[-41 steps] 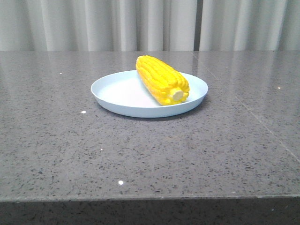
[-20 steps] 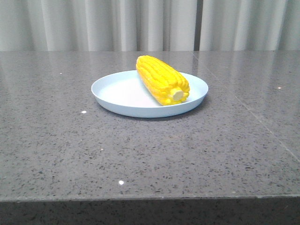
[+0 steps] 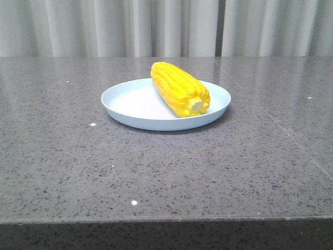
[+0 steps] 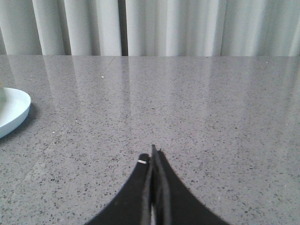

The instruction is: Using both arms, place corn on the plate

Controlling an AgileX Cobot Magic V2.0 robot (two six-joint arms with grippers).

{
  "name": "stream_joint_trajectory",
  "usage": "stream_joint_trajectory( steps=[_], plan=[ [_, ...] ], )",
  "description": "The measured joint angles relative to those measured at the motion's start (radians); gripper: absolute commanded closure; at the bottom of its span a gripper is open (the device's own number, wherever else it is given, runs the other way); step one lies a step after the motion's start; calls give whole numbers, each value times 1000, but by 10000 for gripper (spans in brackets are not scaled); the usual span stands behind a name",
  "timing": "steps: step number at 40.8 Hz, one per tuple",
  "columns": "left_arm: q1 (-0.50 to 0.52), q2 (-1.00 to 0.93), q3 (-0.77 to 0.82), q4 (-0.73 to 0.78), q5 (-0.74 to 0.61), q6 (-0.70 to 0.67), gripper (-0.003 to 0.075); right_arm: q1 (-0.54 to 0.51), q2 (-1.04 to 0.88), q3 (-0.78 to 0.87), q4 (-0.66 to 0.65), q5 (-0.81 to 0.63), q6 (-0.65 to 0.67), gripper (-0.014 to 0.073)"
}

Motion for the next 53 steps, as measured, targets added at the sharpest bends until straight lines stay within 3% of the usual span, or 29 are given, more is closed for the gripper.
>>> stream_joint_trajectory(
  steps=[15, 28, 53],
  plan=[
    [0, 0, 0, 0, 0, 0, 741, 0, 0, 0, 2, -7, 0, 661],
    [0, 0, 0, 0, 0, 0, 741, 0, 0, 0, -125, -77, 76, 661],
    [0, 0, 0, 0, 0, 0, 741, 0, 0, 0, -137, -93, 151, 661]
  ],
)
